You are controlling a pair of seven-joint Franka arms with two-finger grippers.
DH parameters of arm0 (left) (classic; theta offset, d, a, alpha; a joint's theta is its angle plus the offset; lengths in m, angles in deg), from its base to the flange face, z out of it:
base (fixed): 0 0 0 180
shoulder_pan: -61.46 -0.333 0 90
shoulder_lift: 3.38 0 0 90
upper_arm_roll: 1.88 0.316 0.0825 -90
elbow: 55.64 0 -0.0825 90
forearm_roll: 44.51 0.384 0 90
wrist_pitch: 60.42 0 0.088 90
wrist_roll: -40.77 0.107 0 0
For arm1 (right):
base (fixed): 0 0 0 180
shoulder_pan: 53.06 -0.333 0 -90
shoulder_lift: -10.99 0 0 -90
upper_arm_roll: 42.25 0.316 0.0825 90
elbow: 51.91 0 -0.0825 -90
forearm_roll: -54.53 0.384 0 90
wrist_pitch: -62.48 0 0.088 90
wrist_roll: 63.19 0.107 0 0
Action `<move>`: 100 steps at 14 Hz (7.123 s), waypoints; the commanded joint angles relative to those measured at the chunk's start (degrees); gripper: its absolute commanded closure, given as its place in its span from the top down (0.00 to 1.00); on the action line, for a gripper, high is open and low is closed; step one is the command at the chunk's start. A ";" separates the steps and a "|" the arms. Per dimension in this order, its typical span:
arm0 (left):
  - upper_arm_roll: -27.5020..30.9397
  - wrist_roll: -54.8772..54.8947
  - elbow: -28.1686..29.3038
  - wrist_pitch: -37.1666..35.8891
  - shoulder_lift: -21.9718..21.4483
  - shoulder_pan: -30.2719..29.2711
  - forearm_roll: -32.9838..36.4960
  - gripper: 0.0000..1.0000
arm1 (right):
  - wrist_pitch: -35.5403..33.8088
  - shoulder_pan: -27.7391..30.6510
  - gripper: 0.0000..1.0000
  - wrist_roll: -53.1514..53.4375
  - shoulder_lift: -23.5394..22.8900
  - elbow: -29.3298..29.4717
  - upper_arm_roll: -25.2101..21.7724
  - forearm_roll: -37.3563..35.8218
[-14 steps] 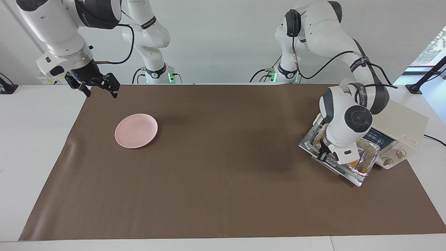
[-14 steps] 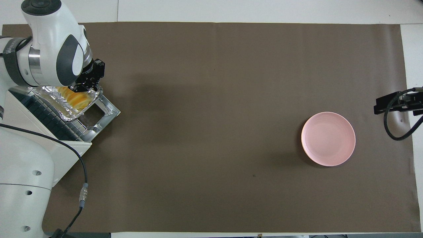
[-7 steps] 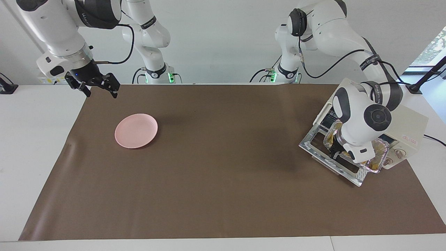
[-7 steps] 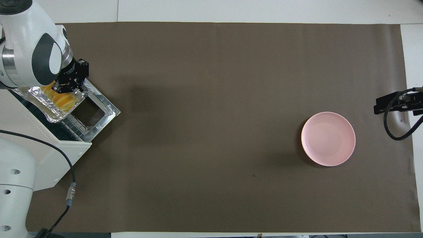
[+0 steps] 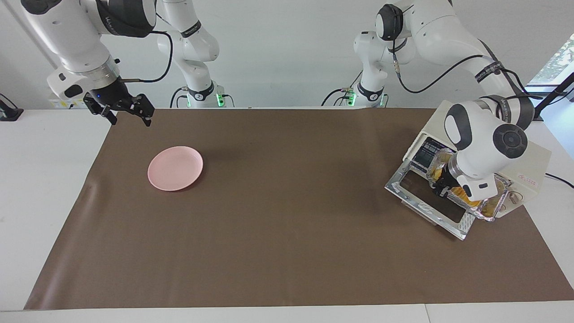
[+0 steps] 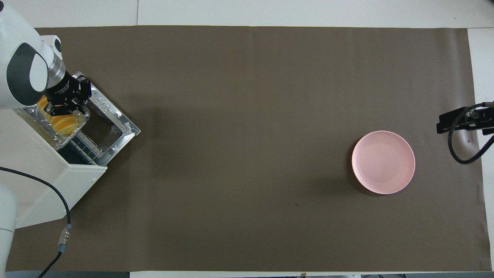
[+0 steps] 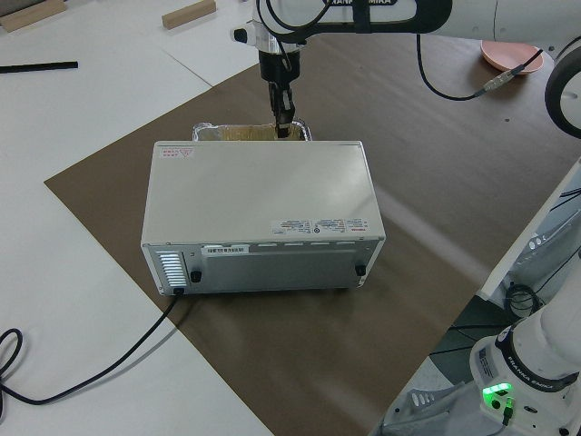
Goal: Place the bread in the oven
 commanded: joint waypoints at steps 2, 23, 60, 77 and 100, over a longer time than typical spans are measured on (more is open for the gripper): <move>-0.31 -3.04 2.85 -0.35 -2.69 1.67 -0.06 0.00 | -0.90 0.49 1.00 0.43 0.37 0.04 0.33 0.67; 0.48 -2.44 12.78 1.94 -9.46 1.76 0.47 0.00 | -0.90 0.49 1.00 0.43 0.37 0.04 0.33 0.67; -0.74 3.97 0.93 -2.96 -8.40 6.77 6.88 1.00 | -0.90 0.49 1.00 0.43 0.37 0.04 0.33 0.67; -24.62 40.01 6.35 -18.27 -29.14 -14.56 6.09 1.00 | -0.90 0.49 1.00 0.43 0.37 0.04 0.33 0.67; -27.29 47.22 6.01 -10.45 -28.80 -17.66 5.13 1.00 | -0.90 0.49 1.00 0.43 0.37 0.04 0.33 0.67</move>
